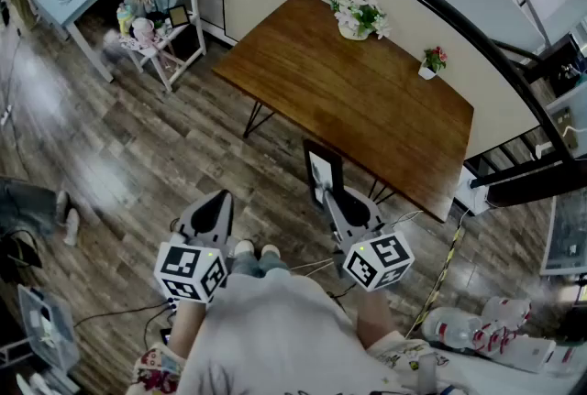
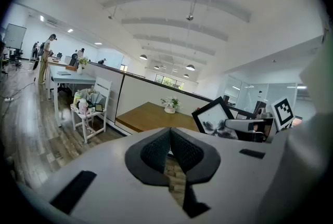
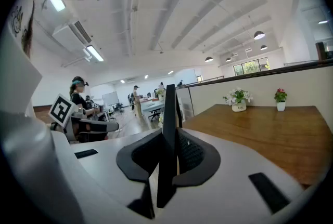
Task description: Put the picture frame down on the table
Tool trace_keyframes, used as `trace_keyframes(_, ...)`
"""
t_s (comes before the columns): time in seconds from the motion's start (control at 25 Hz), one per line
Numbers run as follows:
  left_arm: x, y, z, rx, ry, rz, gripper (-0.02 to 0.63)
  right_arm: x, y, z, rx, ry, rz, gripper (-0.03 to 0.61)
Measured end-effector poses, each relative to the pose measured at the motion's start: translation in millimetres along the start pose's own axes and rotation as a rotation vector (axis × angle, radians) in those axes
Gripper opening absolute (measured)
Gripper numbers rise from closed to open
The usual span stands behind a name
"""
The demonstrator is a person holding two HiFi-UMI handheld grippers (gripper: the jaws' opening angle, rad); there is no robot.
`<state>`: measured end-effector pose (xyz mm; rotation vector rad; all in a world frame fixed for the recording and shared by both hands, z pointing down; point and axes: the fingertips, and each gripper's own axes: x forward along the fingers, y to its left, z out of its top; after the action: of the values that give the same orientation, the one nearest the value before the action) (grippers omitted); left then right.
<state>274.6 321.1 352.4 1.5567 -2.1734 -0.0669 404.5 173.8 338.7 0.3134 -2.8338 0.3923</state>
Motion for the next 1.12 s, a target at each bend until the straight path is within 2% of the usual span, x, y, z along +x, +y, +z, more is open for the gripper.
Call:
trace_keyframes(0.24,-3.1,-4.9,-7.2,0.002,-0.010,0.048,0.005,-5.1,-5.2,-8.6,0.029,-0.003,0.035,0.054)
trace_keyframes(0.6,-14.0,-4.3,-13.5,-0.018,-0.025,0.098,0.005,-5.2,1.3,-13.3,0.007,0.012,0.082,0.052)
trace_keyframes(0.84,-10.3,17.6,-11.7,-0.028,-0.028,0.117,0.005,19.0,8.8,-12.0,0.007,0.025,0.105,0.051)
trace_keyframes(1.12,23.5,64.5,11.0,-0.028,-0.024,0.094,0.005,77.8,8.3,0.8,0.004,0.040,0.087,0.051)
